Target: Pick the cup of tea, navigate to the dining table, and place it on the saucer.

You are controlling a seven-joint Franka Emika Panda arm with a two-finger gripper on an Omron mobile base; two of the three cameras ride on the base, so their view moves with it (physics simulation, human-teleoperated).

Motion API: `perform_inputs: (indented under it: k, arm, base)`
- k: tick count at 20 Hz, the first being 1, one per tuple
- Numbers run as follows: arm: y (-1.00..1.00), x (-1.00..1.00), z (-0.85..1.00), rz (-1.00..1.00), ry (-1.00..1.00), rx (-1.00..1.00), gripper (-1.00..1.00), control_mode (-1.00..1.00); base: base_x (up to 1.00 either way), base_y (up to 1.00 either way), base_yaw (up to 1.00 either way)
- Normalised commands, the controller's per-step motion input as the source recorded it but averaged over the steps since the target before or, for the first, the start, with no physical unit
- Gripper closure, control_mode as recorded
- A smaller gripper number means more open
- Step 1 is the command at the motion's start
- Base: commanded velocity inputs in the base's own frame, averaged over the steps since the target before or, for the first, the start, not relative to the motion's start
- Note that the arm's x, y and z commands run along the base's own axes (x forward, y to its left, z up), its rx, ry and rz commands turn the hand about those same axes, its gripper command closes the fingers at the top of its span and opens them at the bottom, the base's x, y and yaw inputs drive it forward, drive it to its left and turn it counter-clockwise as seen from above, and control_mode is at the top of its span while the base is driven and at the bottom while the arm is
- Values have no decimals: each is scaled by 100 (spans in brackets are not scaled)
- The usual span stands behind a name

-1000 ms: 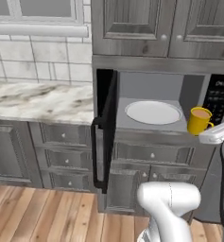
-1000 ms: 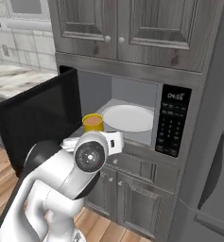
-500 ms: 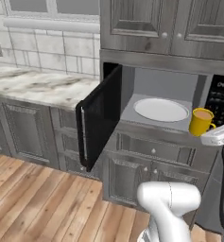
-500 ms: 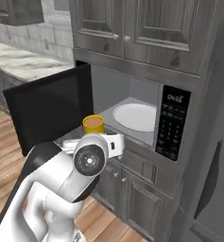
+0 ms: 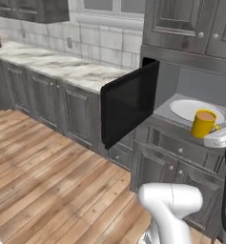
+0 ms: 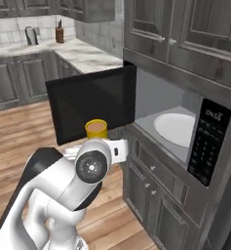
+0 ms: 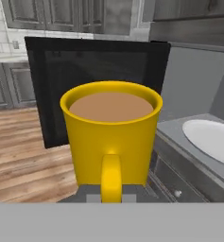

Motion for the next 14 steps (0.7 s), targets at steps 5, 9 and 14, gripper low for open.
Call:
perform_inputs:
  k: [5,9,14]
  arm:
    - [0,0,0,0,0,0,100,100]
    - [0,0,0,0,0,0,100,100]
    - [0,0,0,0,0,0,100,100]
  base:
    - [-55,-16,58]
    - [-62,-23,56]
    - [-69,-26,54]
